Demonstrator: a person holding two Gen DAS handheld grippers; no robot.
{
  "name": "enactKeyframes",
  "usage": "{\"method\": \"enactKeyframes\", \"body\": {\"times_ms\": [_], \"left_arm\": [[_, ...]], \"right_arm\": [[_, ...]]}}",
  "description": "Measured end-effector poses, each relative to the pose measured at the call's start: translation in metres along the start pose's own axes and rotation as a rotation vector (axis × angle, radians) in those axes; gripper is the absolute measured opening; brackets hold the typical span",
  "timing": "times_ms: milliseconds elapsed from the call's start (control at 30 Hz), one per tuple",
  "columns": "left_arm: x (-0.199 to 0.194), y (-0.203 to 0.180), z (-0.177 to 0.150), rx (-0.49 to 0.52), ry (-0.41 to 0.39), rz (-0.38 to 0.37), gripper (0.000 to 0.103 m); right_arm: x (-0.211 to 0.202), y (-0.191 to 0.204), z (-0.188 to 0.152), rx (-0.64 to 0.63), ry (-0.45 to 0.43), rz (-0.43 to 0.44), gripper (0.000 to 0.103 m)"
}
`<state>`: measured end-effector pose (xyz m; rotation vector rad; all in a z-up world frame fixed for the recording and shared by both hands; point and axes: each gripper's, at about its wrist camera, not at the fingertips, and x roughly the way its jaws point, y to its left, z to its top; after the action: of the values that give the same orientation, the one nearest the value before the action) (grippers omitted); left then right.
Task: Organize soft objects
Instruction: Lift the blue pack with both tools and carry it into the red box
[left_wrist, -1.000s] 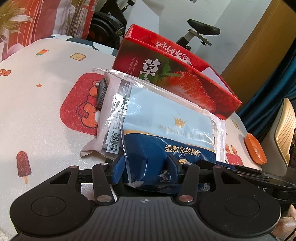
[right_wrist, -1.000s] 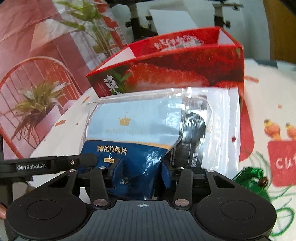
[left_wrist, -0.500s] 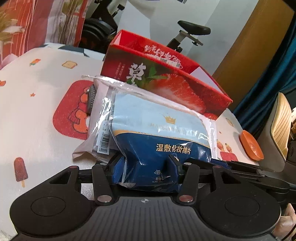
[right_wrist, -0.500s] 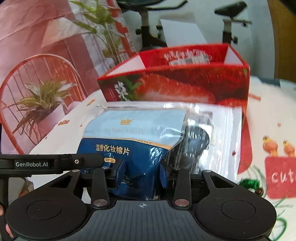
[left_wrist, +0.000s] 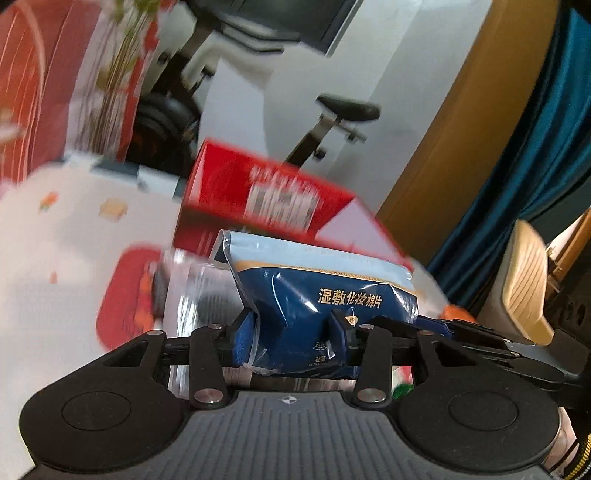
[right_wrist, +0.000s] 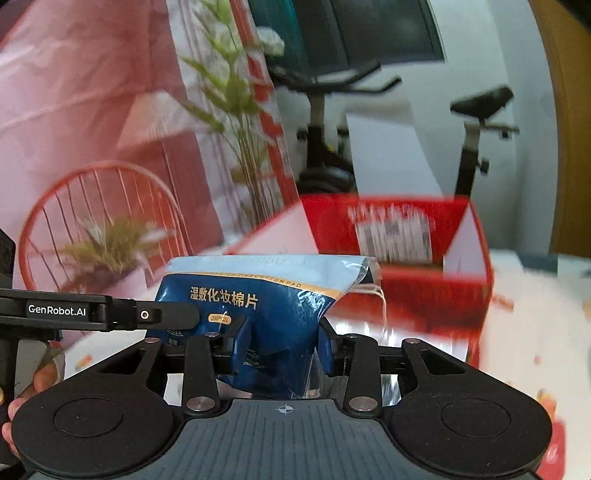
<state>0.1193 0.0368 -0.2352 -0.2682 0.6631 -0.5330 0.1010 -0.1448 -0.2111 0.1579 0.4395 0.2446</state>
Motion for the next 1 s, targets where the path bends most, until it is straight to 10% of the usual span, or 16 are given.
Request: {"method": "enactKeyframes", "body": {"times_ms": [667,1000], "left_arm": [[0.013,-0.042,0.144,0.149,-0.251,-0.038,0.045],[0.095,-0.018,0.175,0.086,-0.048,-0.006,0.045]], "right_arm": [[0.052,-0.045,0.171,-0.116,-0.100,-0.010,0.035],[0.142,-0.098,0.168,0.010,0.165,-0.047,0.035]]}}
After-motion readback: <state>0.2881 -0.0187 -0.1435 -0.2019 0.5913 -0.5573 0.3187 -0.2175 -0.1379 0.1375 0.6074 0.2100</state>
